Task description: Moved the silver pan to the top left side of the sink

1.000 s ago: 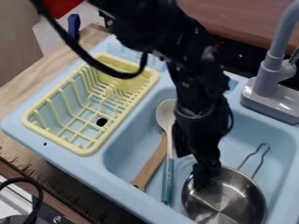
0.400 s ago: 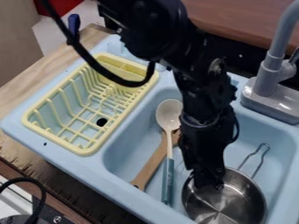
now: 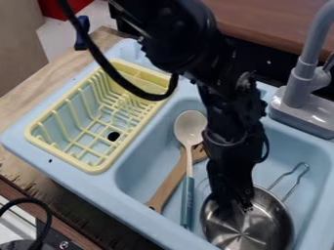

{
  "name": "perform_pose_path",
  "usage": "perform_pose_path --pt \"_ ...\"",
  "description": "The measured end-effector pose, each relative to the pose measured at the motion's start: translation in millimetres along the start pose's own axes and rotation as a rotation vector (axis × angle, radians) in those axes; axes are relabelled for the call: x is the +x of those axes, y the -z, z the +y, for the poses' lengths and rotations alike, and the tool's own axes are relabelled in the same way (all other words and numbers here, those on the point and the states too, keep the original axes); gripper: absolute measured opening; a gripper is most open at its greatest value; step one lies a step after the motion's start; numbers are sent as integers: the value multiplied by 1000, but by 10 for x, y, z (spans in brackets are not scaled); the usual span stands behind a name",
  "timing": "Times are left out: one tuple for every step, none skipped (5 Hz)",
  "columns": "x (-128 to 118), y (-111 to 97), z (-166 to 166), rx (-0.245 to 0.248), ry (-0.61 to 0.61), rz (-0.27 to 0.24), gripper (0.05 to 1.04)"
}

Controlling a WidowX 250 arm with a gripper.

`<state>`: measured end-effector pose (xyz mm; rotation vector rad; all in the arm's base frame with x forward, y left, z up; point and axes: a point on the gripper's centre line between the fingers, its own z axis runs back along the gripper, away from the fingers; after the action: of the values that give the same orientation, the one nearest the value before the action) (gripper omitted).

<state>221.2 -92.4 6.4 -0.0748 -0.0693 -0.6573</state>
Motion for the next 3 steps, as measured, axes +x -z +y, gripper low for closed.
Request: perform_pose_path --pt "-17 -116 13 -31 -30 -15 56" --pt "-50 -267 49 -59 -37 -37 56" --pt "-88 -399 92 -83 -60 -40 56"
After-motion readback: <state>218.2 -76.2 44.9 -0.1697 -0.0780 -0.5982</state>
